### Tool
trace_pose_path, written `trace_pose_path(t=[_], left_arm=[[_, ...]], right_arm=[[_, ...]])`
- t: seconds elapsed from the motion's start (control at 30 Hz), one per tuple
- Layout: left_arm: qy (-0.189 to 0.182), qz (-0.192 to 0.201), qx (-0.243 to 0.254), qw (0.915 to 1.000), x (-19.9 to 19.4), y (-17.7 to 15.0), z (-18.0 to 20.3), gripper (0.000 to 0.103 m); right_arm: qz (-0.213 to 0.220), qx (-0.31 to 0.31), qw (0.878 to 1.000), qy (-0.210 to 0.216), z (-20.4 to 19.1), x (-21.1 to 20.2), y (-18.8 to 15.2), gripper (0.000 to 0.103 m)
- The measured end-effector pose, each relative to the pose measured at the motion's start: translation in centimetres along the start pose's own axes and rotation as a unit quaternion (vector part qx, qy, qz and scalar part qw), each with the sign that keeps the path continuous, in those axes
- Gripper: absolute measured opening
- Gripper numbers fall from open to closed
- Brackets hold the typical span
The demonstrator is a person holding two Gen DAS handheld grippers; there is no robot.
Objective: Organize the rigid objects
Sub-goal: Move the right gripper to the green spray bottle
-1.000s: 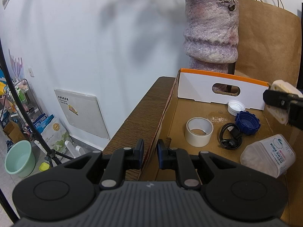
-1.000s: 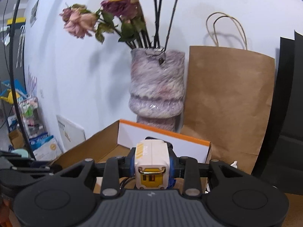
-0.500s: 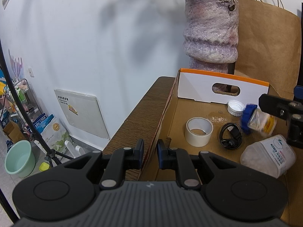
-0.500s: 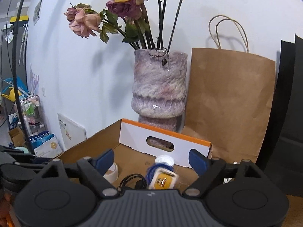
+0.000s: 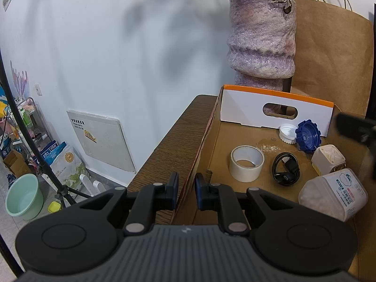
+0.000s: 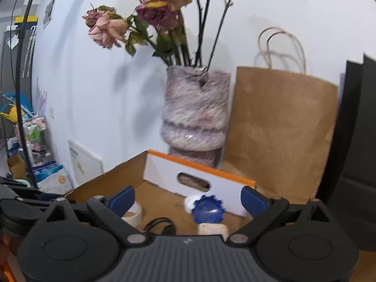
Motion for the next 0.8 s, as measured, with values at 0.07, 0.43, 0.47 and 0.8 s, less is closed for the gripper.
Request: trace_pose_path(t=[0.07, 0.43, 0.47, 0.8], left_arm=[[0.0, 0.0, 0.0, 1.0, 0.0, 0.0, 0.0, 0.016], [0.0, 0.0, 0.0, 1.0, 0.0, 0.0, 0.0, 0.016], [0.0, 0.0, 0.0, 1.0, 0.0, 0.0, 0.0, 0.016], [0.001, 0.001, 0.0, 1.0, 0.0, 0.0, 0.1, 0.016]], right_arm=[[0.009, 0.0, 1.0, -0.017, 1.3, -0.6, 0.3, 0.103], [-0.057, 0.083, 0.981, -0.165, 14.1, -0.4, -3.9, 0.103], [-0.066, 0.089, 0.978, -0.175, 14.9, -0.2, -4.5, 0.103], [-0.131, 0.152, 0.958, -0.205, 19.1, 1.4, -9.7, 0.103]])
Point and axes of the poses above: each gripper's, at about its wrist camera, not at the fingertips, and x roughly the way its jaws point, z to its right, y to its top, the point moved 10 cm from there along x, roughly the way its jaws point, and after that the axes turned 2 degrees about -y, right-handed, at the moved point
